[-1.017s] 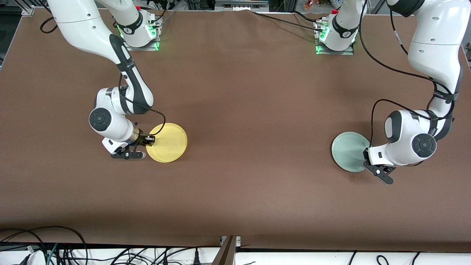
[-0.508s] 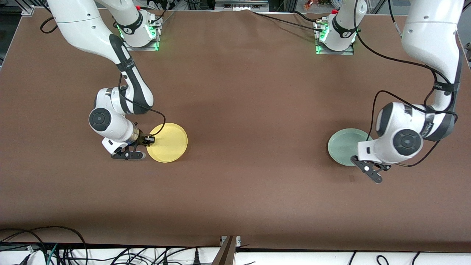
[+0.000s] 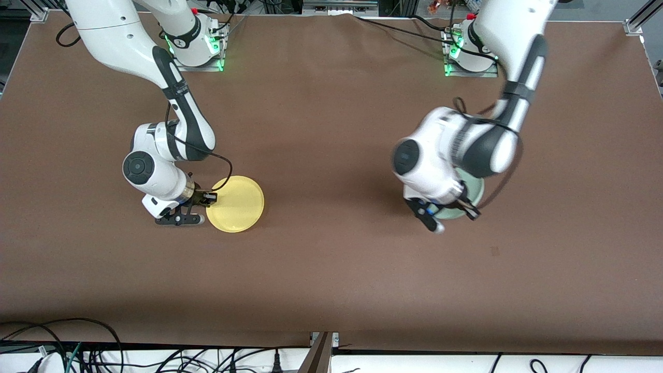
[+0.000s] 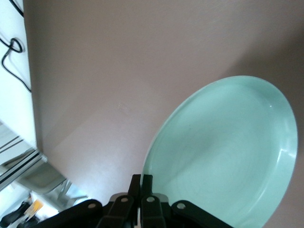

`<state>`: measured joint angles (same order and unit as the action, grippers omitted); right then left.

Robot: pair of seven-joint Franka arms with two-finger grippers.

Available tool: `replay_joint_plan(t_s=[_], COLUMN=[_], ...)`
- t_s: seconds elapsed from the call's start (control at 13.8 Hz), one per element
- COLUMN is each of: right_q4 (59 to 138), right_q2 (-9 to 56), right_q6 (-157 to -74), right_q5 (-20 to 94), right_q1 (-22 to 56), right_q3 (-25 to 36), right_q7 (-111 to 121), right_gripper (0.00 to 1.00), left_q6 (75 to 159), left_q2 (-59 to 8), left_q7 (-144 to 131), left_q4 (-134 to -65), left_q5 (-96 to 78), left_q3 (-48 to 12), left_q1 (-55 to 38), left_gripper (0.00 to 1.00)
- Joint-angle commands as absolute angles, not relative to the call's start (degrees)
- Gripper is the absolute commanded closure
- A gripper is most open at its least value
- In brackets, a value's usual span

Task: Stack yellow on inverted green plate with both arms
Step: 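Grasp the green plate rim with the left gripper and lift it, then flip the green plate over with the left gripper toward the table center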

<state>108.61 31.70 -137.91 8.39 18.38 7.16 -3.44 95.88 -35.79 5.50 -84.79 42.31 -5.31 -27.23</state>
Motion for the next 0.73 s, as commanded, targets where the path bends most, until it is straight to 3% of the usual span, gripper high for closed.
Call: replay_joint_plan(t_s=[0.0,0.22,0.65], right_q4=[103.7,98.1,87.3], right_q2=[30.5,30.4,30.8], right_q6=[-129.6,-122.3,-108.7], right_q5=[9.3,9.4,9.3], right_q1=[17.7,17.2,11.3], right_q3=[8.1,10.3,10.5], right_q7=[0.2,5.0,14.1], right_gripper=[1.0,1.0,1.0], left_q6=[87.8,83.0,82.0], left_q2=[-39.0,-41.7,-47.6], left_q7=[-4.0,-16.6,-28.8], left_q4=[-81.9,-81.9,-81.7], left_q5=[48.6,54.6,58.3], left_q3=[-3.9,-4.0,-3.9], left_q1=[-35.8,-43.9,-53.3], left_gripper=[1.0,1.0,1.0])
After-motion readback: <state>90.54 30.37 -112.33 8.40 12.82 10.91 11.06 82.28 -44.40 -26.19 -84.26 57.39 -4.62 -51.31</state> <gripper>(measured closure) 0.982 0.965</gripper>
